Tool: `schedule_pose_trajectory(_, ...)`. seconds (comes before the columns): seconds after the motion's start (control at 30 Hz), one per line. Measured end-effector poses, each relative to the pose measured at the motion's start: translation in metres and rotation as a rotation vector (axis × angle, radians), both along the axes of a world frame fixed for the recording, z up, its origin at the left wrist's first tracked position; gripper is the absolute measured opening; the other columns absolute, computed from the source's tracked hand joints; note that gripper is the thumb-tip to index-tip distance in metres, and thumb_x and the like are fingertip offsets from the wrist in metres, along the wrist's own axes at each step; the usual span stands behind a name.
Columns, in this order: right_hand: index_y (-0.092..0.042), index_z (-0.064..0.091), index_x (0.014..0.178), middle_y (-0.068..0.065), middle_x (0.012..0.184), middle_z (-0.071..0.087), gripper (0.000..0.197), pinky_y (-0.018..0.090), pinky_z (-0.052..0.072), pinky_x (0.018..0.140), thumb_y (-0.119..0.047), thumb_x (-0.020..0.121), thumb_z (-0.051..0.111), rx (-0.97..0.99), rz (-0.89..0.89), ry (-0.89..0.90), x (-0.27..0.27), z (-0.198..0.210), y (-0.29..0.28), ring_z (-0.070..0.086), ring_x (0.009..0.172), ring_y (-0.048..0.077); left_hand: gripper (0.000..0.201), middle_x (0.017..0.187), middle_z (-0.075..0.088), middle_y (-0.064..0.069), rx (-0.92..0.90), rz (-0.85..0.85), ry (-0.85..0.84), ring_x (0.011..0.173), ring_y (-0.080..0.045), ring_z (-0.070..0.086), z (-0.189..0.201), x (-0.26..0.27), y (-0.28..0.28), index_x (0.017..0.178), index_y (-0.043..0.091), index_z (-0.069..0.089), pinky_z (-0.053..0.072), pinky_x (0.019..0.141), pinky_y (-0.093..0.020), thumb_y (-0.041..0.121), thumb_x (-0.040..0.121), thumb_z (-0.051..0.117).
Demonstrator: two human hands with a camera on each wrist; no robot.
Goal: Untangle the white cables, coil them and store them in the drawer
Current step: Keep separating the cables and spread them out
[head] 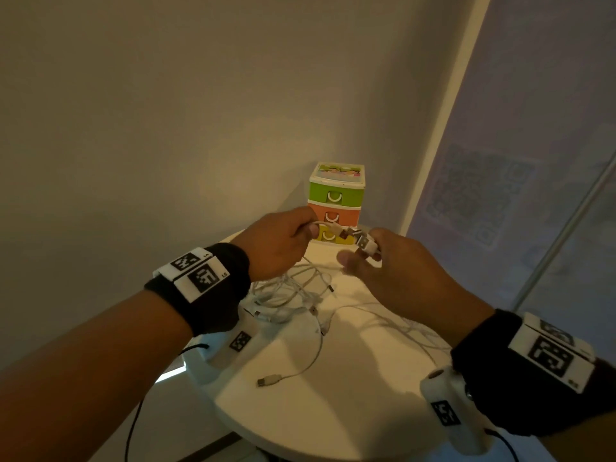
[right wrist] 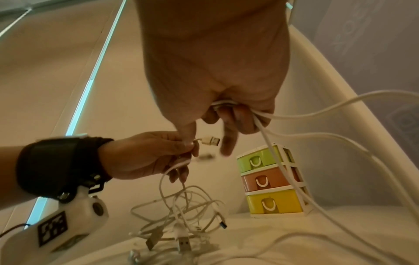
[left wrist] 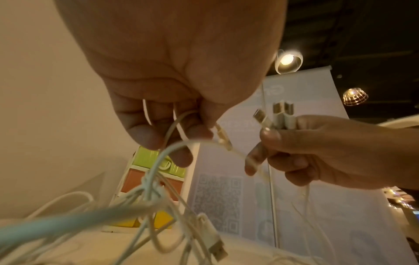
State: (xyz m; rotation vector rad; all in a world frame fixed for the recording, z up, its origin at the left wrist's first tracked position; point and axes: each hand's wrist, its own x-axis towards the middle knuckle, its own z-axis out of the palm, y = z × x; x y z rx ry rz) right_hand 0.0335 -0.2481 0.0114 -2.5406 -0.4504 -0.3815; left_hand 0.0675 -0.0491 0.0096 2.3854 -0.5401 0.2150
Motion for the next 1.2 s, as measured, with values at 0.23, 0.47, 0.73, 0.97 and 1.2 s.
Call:
schedule_pose_trajectory(0.23, -0.016, 0.056, 0.097, 0.001, 0.081, 0.063, 0.042, 0.031, 0.045, 0.060, -0.048, 0.099, 0.028, 0.106, 0.088, 0.050, 0.023, -0.005, 0.023, 0.057, 0.069, 0.014, 0.015, 0.092, 0.073, -0.001, -0.174, -0.068, 0.134, 0.073, -0.006, 0.069, 0.003, -0.010, -0.014, 0.099, 0.032, 0.053, 0.048, 0.054, -0.010, 0.036, 0.102, 0.038)
schedule_pose_trajectory(0.47, -0.010, 0.062, 0.099, 0.006, 0.083, 0.064, 0.028, 0.027, 0.043, 0.056, -0.025, 0.101, 0.038, 0.403, 0.010, 0.106, 0.030, 0.001, 0.048, 0.059, 0.070, 0.017, 0.016, 0.088, 0.070, -0.004, -0.378, -0.066, 0.197, 0.079, -0.020, 0.068, -0.001, -0.007, -0.020, 0.092, 0.025, 0.060, 0.057, 0.076, -0.031, 0.020, 0.100, 0.046)
schedule_pose_trajectory(0.73, -0.013, 0.055, 0.102, -0.001, 0.085, 0.067, 0.023, 0.011, 0.040, 0.037, -0.024, 0.101, 0.034, 0.809, -0.151, 0.026, 0.035, 0.025, 0.041, 0.058, 0.061, 0.007, 0.018, 0.074, 0.064, 0.008, -0.070, -0.070, 0.145, 0.066, -0.003, 0.058, -0.009, 0.004, -0.011, 0.096, 0.013, 0.067, 0.045, 0.065, -0.016, 0.023, 0.097, 0.053)
schedule_pose_trajectory(0.97, -0.023, 0.046, 0.086, -0.002, 0.061, 0.048, 0.019, 0.038, 0.054, 0.055, -0.033, 0.098, 0.037, 1.081, -0.134, -0.210, 0.037, 0.052, 0.009, 0.052, 0.051, 0.015, 0.028, 0.081, 0.062, 0.003, 0.036, -0.060, 0.141, 0.070, -0.012, 0.053, -0.009, 0.006, -0.001, 0.100, 0.015, 0.067, 0.043, 0.070, -0.024, 0.035, 0.099, 0.047)
schedule_pose_trajectory(1.2, -0.013, 0.045, 0.108, 0.001, 0.092, 0.058, 0.028, 0.031, 0.043, 0.059, -0.037, 0.095, 0.049, -0.129, 0.075, -0.141, 0.011, 0.020, 0.020, 0.057, 0.077, 0.020, 0.018, 0.075, 0.055, 0.020, 0.057, -0.081, -0.050, 0.064, 0.004, 0.050, 0.010, -0.001, -0.013, 0.097, 0.037, 0.058, 0.036, 0.063, -0.015, 0.031, 0.101, 0.041)
